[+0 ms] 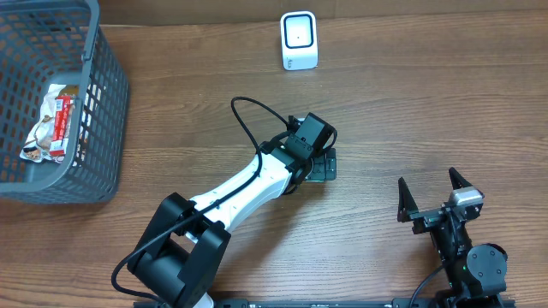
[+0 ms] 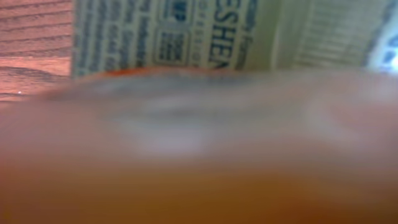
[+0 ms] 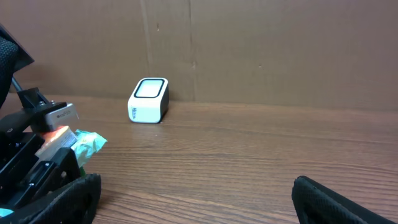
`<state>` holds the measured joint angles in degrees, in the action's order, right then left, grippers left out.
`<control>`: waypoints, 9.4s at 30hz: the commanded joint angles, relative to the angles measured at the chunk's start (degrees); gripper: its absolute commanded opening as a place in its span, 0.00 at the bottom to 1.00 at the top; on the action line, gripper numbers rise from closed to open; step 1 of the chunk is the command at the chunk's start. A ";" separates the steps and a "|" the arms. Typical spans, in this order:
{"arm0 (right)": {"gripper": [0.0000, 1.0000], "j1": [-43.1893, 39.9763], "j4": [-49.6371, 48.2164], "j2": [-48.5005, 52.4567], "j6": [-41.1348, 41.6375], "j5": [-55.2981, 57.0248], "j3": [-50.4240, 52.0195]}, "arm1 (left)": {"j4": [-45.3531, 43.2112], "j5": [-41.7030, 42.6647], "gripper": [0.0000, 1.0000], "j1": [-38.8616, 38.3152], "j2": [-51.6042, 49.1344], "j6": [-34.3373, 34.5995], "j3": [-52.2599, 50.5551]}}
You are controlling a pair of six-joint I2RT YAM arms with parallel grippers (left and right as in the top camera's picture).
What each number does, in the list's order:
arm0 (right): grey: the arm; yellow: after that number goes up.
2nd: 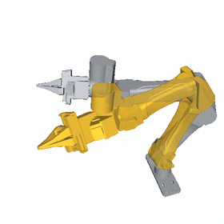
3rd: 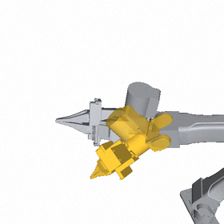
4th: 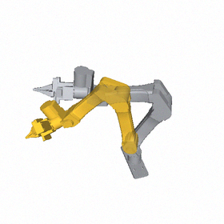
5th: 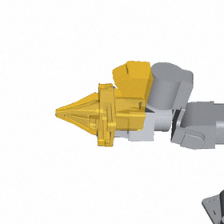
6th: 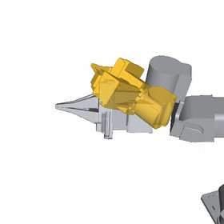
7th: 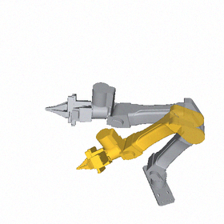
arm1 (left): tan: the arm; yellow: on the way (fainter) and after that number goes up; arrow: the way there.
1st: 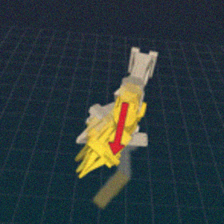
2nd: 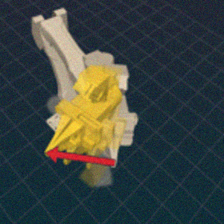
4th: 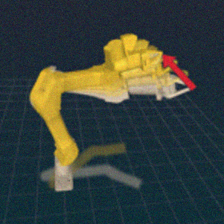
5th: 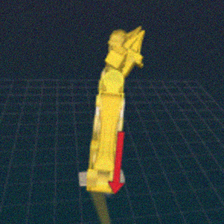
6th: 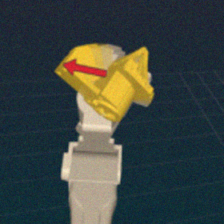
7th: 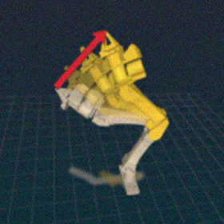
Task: Scan the item barcode
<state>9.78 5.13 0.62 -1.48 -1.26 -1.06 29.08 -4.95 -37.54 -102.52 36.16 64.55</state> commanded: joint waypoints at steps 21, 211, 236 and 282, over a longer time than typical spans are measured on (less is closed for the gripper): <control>1.00 -0.15 -0.33 -0.46 -0.07 0.26 0.59 | 15.34 -0.46 1.00 0.92 2.08 -5.81 19.37; 1.00 -0.15 -0.33 -0.46 -0.07 0.26 0.59 | 38.75 -13.70 0.04 19.08 7.93 -15.06 21.40; 1.00 -0.15 -0.31 -0.46 -0.07 0.26 0.59 | 36.02 -36.61 0.04 7.43 -15.54 -0.79 13.00; 1.00 -0.15 -0.33 -0.46 -0.07 0.26 0.59 | 38.10 18.10 0.32 30.64 -5.64 -23.56 28.65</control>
<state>9.78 5.15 0.62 -1.48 -1.23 -1.06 67.51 -5.67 -10.13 -111.13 22.74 91.79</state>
